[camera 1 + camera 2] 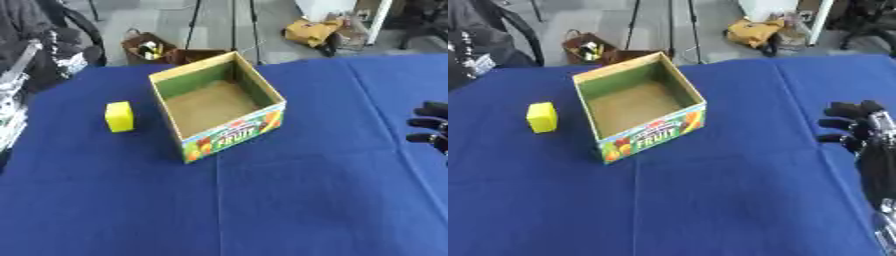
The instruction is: Pick up objects on the table and place them in the box.
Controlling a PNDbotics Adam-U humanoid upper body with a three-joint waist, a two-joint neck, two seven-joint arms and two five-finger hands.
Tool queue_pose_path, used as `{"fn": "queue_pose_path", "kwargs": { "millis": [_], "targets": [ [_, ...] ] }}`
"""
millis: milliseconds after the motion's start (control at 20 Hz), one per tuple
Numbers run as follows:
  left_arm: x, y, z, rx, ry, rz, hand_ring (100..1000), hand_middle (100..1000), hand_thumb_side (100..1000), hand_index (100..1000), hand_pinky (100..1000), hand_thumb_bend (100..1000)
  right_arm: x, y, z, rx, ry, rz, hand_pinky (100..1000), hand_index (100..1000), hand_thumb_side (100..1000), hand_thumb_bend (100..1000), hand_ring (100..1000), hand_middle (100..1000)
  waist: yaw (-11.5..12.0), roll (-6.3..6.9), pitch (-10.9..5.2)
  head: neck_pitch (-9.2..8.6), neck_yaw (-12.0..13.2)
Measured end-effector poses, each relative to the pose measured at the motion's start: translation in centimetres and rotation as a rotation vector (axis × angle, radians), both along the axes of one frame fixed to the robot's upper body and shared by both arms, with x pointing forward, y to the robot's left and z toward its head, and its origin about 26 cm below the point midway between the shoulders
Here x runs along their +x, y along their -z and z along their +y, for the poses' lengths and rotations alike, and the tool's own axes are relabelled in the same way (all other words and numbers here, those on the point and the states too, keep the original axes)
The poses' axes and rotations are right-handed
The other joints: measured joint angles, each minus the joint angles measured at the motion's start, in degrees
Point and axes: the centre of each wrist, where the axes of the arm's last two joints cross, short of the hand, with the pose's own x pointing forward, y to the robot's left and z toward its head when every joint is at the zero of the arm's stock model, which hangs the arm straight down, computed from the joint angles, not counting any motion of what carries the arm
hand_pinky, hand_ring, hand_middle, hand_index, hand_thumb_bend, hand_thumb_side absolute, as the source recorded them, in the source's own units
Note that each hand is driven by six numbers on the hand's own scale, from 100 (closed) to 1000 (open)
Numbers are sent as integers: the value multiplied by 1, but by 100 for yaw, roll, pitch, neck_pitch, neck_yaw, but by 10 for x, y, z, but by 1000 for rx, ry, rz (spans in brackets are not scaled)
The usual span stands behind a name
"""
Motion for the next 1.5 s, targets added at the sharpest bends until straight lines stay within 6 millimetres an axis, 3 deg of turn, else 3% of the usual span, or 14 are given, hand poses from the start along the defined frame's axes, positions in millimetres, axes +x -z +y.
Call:
{"fn": "queue_pose_path", "kwargs": {
  "millis": [50, 250, 650, 950, 1500],
  "targets": [
    [3, -3, 2, 37, -9, 26, 778, 763, 385, 849, 817, 613, 0, 0, 1, -1, -4, 2, 621, 777, 1000, 100, 725, 706, -16, 2, 0, 0, 22],
    [17, -2, -1, 154, -29, 151, 780, 763, 354, 852, 824, 618, 1, -1, 2, -4, -14, 4, 621, 777, 1000, 100, 725, 706, -66, -18, 1, 0, 76],
    [44, 24, -17, 344, 46, 336, 781, 759, 331, 851, 827, 613, 0, 1, 2, 1, -17, 9, 621, 777, 1000, 100, 725, 706, -37, -15, 0, 0, 65],
    [48, 36, -7, 430, 101, 407, 780, 753, 320, 848, 826, 602, 0, 1, 2, 1, -16, 10, 621, 778, 1000, 100, 725, 706, -16, -20, 0, 1, 43],
    [49, 21, 2, 542, 155, 433, 770, 739, 313, 836, 818, 557, -1, 1, 2, 1, -15, 11, 621, 778, 1000, 100, 724, 705, 24, -41, -1, 1, 14]
  ]
}}
